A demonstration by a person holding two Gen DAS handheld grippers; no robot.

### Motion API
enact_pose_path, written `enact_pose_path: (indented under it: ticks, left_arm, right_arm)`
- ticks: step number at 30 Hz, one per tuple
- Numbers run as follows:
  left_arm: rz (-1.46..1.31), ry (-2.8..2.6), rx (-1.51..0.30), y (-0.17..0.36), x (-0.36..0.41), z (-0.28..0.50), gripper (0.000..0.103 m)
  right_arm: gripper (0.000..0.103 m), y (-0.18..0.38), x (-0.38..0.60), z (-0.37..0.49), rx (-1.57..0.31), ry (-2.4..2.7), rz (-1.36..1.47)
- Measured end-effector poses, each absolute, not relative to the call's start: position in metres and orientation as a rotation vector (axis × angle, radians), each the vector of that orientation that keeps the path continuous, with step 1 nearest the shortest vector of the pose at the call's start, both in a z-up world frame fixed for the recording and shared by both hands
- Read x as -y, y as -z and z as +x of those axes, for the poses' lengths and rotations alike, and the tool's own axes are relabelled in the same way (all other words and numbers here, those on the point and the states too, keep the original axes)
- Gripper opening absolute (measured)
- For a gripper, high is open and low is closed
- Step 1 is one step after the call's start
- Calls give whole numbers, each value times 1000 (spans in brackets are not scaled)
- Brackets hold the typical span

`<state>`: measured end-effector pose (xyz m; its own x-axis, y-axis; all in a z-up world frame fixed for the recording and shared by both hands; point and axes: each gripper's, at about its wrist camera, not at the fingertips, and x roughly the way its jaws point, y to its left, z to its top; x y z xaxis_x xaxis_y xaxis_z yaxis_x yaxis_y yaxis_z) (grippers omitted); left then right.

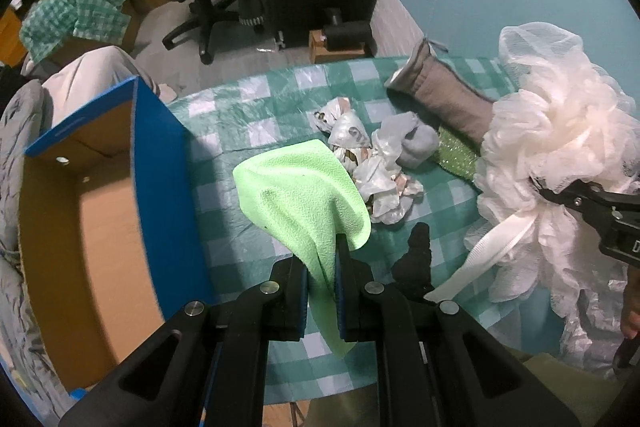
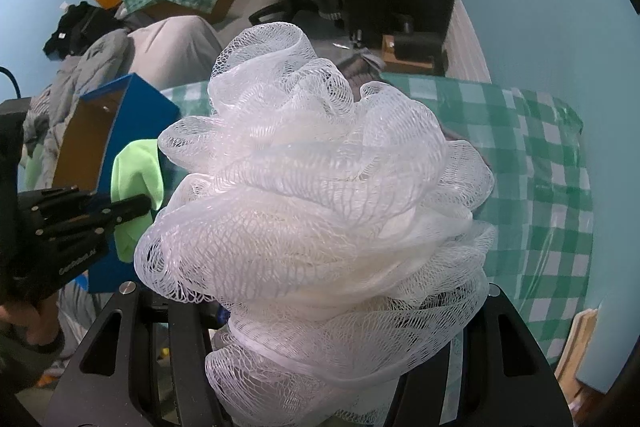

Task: Organize soft objects
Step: 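Carry the cloth and puffer over the cardboard box and release both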

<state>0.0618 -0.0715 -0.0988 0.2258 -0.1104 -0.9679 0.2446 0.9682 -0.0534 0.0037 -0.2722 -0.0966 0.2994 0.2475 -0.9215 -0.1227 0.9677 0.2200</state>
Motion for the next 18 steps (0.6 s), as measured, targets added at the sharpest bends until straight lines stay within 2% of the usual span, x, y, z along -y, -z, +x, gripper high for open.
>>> enact_pose_path:
  ticks: [18]
  left_arm:
    - [22,96,-1223,48,21,43,11]
  right_arm:
    - [56,61,224,20,-1192,-351,29]
